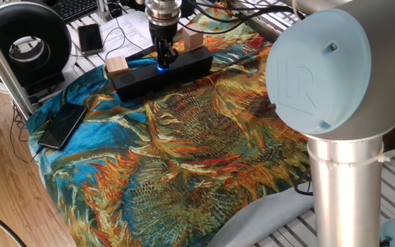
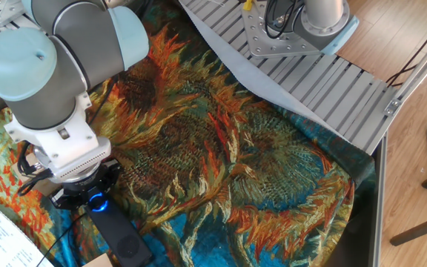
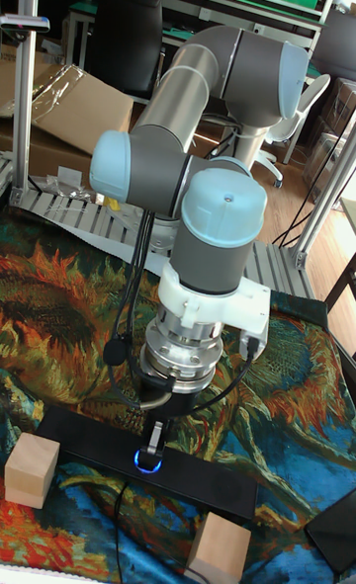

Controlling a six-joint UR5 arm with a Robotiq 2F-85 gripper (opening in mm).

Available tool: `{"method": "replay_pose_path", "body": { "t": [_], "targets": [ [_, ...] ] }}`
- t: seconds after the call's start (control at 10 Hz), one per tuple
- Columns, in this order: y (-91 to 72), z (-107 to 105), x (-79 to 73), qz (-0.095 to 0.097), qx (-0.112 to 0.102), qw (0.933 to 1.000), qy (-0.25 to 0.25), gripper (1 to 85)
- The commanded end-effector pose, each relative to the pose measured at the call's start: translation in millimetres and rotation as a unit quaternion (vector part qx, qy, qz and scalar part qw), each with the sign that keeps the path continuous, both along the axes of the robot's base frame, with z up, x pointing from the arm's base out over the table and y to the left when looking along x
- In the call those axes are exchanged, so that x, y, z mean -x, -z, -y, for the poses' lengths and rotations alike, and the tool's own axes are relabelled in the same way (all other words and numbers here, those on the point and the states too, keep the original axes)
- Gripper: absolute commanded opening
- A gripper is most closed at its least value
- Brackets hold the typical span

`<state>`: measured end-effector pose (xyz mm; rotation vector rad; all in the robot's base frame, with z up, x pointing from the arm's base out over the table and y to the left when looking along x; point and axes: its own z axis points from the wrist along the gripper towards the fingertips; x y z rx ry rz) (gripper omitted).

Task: Turn the knob to increase the volume of the speaker

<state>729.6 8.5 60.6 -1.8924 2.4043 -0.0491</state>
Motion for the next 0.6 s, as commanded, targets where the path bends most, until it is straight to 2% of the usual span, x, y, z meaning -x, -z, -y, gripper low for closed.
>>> {"method": "replay_pose_path", "body": {
  "t": [0.0, 0.5],
  "targets": [
    [-0.9, -2.5, -1.1, 0.001, -0.011, 0.9996, 0.024, 22.7],
    [-1.7, -0.7, -3.7, 0.007, -0.013, 0.9983, 0.056, 22.3]
  ]
}}
